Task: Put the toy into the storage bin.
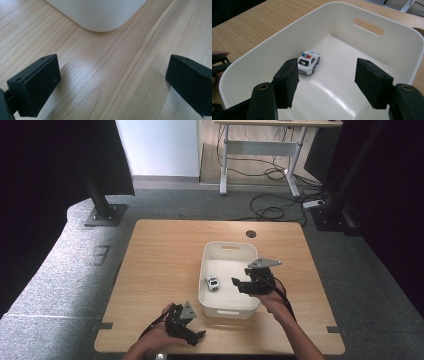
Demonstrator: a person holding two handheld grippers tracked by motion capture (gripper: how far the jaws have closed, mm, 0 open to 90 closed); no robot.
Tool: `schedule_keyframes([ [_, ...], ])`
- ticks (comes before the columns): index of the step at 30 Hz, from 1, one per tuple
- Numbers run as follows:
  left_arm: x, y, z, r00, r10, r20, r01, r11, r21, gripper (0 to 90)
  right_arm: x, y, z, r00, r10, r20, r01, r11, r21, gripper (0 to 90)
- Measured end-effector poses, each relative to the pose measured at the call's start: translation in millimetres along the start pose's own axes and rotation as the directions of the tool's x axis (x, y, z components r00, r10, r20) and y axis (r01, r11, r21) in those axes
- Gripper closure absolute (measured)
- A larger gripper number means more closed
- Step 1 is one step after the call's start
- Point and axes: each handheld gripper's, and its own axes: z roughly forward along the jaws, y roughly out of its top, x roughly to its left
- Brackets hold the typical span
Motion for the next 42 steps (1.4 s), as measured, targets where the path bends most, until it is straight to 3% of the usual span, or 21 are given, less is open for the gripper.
schedule_keyframes([
  [10, 0.0, -0.1, 0.0, 1.0, 0.001, 0.0, -0.001, 1.0, -0.001, 0.1, -14.6, -12.9, -21.6, 0.9993, 0.029, 0.025, -0.028, 0.999, -0.039, 35.2],
  [28, 0.0, -0.1, 0.0, 1.0, 0.001, 0.0, -0.001, 1.0, -0.001, 0.1, -43.6, -54.0, -63.1, 0.9924, 0.099, 0.074, -0.089, 0.988, -0.127, 35.4],
  [35, 0.0, -0.2, 0.1, 1.0, 0.001, 0.001, -0.001, 1.0, -0.001, 0.1, -55.1, -75.6, -77.0, 0.985, 0.137, 0.105, -0.12, 0.981, -0.152, 35.6],
  [42, -0.1, -0.1, 0.1, 1.0, -0.001, -0.001, 0.001, 1.0, -0.001, 0.1, -67.4, -92.4, -79.8, 0.976, 0.179, 0.124, -0.16, 0.976, -0.145, 35.6],
])
